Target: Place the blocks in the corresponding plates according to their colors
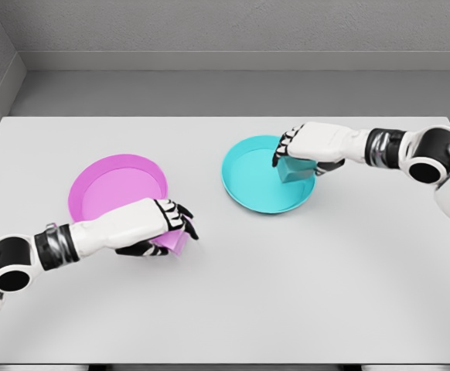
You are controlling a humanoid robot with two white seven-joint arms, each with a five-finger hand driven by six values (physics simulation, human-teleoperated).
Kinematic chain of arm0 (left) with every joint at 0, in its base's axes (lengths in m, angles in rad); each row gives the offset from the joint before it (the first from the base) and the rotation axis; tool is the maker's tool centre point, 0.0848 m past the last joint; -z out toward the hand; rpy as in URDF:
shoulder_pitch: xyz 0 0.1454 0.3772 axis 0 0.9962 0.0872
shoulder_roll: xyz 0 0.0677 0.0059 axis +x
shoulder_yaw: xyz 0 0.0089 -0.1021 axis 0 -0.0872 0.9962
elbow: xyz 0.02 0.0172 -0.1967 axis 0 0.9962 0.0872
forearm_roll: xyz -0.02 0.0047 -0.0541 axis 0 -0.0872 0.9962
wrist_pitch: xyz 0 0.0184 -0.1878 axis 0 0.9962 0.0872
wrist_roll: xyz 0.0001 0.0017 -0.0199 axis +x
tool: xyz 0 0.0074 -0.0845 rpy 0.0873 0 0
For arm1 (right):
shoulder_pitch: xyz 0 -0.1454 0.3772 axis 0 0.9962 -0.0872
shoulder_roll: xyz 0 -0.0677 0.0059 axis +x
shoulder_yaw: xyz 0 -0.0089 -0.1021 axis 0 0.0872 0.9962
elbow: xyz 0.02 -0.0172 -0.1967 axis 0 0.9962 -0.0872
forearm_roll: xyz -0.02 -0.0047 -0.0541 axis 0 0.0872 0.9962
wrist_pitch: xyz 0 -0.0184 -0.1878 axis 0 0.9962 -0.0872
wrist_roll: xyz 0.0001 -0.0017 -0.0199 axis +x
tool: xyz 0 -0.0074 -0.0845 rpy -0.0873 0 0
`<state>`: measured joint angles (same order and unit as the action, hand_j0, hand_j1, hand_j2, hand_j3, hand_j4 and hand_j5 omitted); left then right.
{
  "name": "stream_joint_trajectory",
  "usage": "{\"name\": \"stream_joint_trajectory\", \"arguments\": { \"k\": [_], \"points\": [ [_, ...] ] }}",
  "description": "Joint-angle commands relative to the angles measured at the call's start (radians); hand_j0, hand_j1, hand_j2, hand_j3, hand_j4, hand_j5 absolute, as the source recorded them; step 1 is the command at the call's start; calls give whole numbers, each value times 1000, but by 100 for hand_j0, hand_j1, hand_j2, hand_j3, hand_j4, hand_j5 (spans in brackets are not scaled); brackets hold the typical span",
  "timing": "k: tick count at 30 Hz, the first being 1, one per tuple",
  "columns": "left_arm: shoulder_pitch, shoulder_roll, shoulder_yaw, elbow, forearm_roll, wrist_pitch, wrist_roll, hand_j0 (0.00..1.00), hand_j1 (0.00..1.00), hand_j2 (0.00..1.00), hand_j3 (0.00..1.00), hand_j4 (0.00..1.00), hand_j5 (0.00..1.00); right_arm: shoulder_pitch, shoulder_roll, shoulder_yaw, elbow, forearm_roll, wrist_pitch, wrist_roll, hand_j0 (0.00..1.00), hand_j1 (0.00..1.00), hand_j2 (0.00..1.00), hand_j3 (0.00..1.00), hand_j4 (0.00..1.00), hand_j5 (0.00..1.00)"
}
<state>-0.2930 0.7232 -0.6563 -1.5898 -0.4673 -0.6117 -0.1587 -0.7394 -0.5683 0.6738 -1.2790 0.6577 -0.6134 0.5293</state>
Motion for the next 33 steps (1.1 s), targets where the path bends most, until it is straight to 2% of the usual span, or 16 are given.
{"name": "stream_joint_trajectory", "arguments": {
  "k": [1, 4, 7, 16, 19, 20, 21, 23, 24, 33],
  "points": [
    [0, 1, 17, 14, 7, 1, 1, 65, 65, 65, 65, 65, 65, 0, 15, 0, 13, -4, 3, 0, 68, 68, 68, 68, 68, 68],
    [-3, 1, 34, 40, 7, 1, 1, 65, 65, 65, 65, 65, 65, -20, 42, 1, 76, -3, 3, 0, 69, 69, 69, 69, 69, 69],
    [-11, 1, 46, 66, 7, 1, 1, 65, 65, 65, 65, 65, 65, -31, 68, 1, 104, -1, 3, 1, 69, 69, 69, 69, 69, 69],
    [-31, -1, 67, 125, 7, 1, 1, 65, 65, 65, 65, 65, 65, -44, 105, 3, 133, 0, 3, 1, 70, 70, 70, 70, 70, 70],
    [-31, -1, 80, 149, 9, 1, 1, 65, 65, 65, 65, 65, 65, -46, 133, 9, 165, 14, 3, 3, 74, 74, 74, 74, 74, 74],
    [-31, -1, 86, 154, 9, 1, 1, 65, 65, 65, 65, 65, 65, -60, 140, 17, 187, 17, 3, 1, 80, 80, 80, 80, 80, 80],
    [-32, -1, 92, 166, 9, 1, 1, 66, 66, 66, 66, 66, 66, -69, 145, 21, 201, 17, 3, 1, 82, 82, 82, 82, 82, 82],
    [-34, -1, 93, 180, 9, 1, 1, 66, 66, 66, 66, 66, 66, -74, 154, 21, 219, 17, 3, 1, 96, 96, 96, 96, 96, 96],
    [-46, -1, 92, 189, 9, 1, 1, 66, 66, 66, 66, 66, 66, -74, 156, 21, 225, 17, 3, 1, 99, 99, 99, 99, 99, 99],
    [-57, -2, 115, 237, 9, 1, 1, 66, 66, 66, 66, 66, 66, -80, 156, 15, 227, 16, 3, 0, 99, 99, 99, 99, 99, 99]
  ]
}}
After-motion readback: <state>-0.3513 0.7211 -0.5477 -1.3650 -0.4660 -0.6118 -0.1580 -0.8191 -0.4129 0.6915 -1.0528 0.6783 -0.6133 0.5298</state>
